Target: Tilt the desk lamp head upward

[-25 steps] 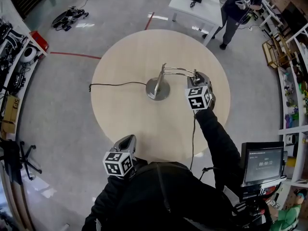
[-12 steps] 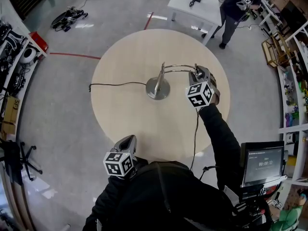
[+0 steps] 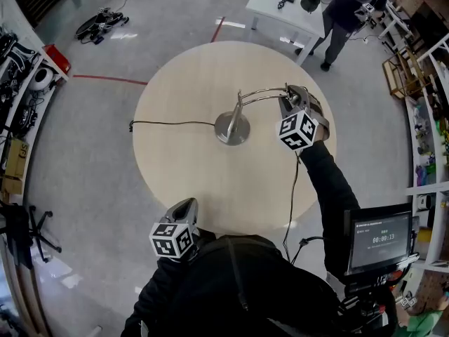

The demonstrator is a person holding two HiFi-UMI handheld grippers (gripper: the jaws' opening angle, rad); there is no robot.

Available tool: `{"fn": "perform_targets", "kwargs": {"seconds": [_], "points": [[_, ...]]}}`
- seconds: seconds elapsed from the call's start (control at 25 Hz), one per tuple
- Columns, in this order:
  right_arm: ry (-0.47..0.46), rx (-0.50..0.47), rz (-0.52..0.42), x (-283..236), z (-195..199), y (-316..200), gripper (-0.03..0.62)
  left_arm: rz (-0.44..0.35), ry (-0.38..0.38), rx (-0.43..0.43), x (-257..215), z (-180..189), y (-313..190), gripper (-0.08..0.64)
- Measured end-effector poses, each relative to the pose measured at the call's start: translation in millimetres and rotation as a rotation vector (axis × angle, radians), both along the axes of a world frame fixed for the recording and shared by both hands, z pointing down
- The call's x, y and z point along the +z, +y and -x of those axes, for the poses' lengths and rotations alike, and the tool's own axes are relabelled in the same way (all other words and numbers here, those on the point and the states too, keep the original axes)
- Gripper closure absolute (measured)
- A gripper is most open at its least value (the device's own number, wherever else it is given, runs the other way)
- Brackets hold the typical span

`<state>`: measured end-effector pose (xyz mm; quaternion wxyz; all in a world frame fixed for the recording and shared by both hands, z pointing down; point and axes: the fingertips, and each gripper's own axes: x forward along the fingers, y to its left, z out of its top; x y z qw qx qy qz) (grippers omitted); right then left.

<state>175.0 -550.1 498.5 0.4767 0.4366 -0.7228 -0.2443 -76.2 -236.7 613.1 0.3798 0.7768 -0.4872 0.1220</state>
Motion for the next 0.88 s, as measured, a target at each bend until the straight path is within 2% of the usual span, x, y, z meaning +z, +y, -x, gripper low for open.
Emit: {"fn": "perform_targets", "kwargs": {"seconds": [0.28,0.64,0.88], "points": [[0.151,-0.022,-0.095,-15,14,-3,0.439,0.005,0.004,0.016,6,-5,-7,0.554],[0.269,-0.013,-0.162,-31,25,-3,0.454,0.007,0.007,0.018,7,-5,-9,0.554],[0.388,-0.057,-0.213,-44,54,9,0.456,0.003,0.018,0.017,11,6,-2,0.554]]}}
